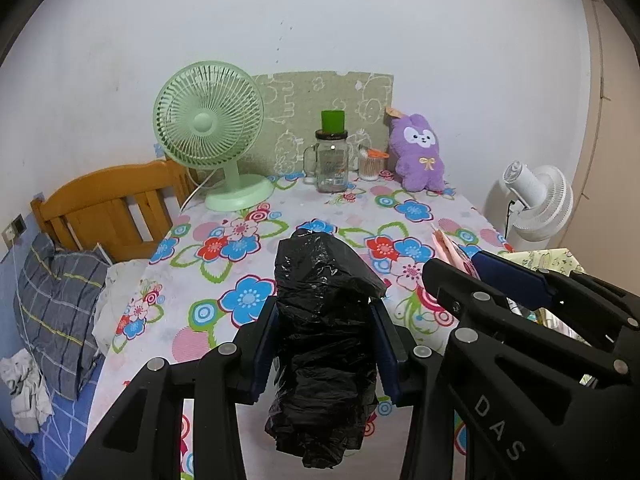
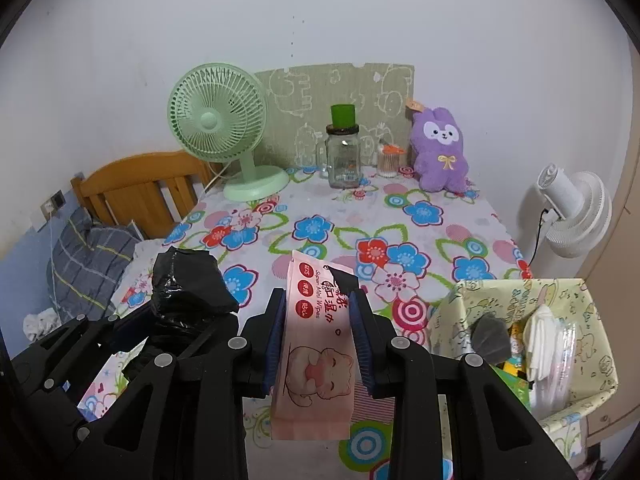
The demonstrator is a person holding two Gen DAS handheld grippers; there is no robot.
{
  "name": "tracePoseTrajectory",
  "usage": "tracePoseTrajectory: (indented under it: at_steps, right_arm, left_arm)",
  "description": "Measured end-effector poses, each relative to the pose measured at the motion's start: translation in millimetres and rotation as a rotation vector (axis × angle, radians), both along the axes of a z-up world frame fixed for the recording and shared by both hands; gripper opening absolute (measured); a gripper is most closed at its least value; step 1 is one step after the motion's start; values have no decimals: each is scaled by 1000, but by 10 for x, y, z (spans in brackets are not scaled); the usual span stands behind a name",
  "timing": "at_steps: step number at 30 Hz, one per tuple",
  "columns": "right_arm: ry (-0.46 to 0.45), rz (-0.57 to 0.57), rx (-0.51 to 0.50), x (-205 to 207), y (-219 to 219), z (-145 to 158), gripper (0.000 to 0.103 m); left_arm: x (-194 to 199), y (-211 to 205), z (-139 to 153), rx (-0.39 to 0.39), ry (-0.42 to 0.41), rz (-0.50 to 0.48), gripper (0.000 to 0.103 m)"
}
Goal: Organize soft objects
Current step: 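Lift and carry the black bundle and pink wipes pack over the basket with both tools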
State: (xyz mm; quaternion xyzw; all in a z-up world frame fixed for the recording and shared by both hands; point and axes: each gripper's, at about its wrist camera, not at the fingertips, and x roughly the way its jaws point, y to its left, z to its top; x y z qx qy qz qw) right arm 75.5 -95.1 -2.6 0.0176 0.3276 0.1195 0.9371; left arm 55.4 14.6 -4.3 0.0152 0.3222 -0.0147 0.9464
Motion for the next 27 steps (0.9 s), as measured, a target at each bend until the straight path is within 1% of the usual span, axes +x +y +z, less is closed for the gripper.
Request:
tracePoseTrajectory:
  at_steps: [6, 10, 15, 20, 27]
  right_arm:
    - [-30, 11, -4, -76, -85, 122, 35]
    - [-44, 7, -17, -105, -168, 176, 35]
    - [-52, -12, -36, -126, -310, 193, 35]
    - [-52, -23, -48, -120, -428, 204, 35]
    - [-56, -41, -60, -100, -600, 222, 35]
  left_arm:
    - [-67, -95, 96, 3, -27, -11, 45]
    - [-80, -181, 110, -5, -36, -31, 45]
    - [-75, -322, 118, -3, -39, -61, 45]
    - [-48, -446, 128, -22, -34, -92, 45]
    - [-23, -643, 140, -9, -38, -121, 45]
